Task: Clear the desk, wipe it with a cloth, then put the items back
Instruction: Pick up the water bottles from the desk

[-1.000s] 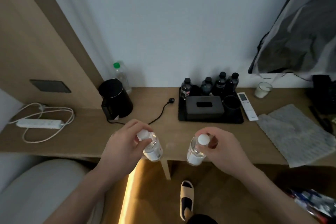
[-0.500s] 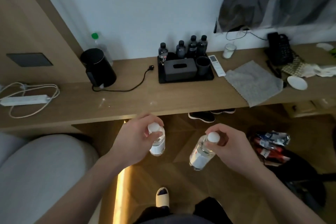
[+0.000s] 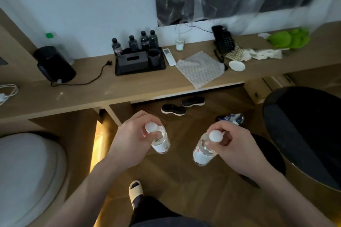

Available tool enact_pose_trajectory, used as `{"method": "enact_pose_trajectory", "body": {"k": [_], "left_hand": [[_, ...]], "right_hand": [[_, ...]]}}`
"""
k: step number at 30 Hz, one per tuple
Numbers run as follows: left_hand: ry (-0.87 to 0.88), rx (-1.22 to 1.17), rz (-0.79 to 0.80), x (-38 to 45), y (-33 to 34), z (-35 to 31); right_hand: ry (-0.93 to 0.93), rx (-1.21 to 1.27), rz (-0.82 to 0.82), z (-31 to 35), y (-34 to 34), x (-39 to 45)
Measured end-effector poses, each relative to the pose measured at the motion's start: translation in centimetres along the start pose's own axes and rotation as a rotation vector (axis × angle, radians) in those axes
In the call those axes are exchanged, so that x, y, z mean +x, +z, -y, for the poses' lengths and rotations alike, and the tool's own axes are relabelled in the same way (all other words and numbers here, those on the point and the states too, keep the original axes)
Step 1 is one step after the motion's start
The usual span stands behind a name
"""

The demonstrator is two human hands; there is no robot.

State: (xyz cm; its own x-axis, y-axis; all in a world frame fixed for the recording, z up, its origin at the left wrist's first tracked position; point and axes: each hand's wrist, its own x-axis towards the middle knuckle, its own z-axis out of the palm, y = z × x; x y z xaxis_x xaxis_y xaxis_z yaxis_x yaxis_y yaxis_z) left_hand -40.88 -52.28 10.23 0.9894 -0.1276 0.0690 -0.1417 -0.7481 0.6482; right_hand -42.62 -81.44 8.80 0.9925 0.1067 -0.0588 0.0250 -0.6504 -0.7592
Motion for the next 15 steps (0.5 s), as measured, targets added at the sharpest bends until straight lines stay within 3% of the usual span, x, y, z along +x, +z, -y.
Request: {"method": "enact_pose_trajectory", "body": {"k": [7,15], "left_hand": [[-0.009,-0.057,0.072,-2.4,6.5,-7.9],[0.026,0.009,0.215,0.5,12.7,-13.1]], "right_hand": [[0.086,-0.004,0.001,-6.5,-7.1,-6.4],[0.157,0.067,-0.067,-11.4,-11.6,-6.9]]}}
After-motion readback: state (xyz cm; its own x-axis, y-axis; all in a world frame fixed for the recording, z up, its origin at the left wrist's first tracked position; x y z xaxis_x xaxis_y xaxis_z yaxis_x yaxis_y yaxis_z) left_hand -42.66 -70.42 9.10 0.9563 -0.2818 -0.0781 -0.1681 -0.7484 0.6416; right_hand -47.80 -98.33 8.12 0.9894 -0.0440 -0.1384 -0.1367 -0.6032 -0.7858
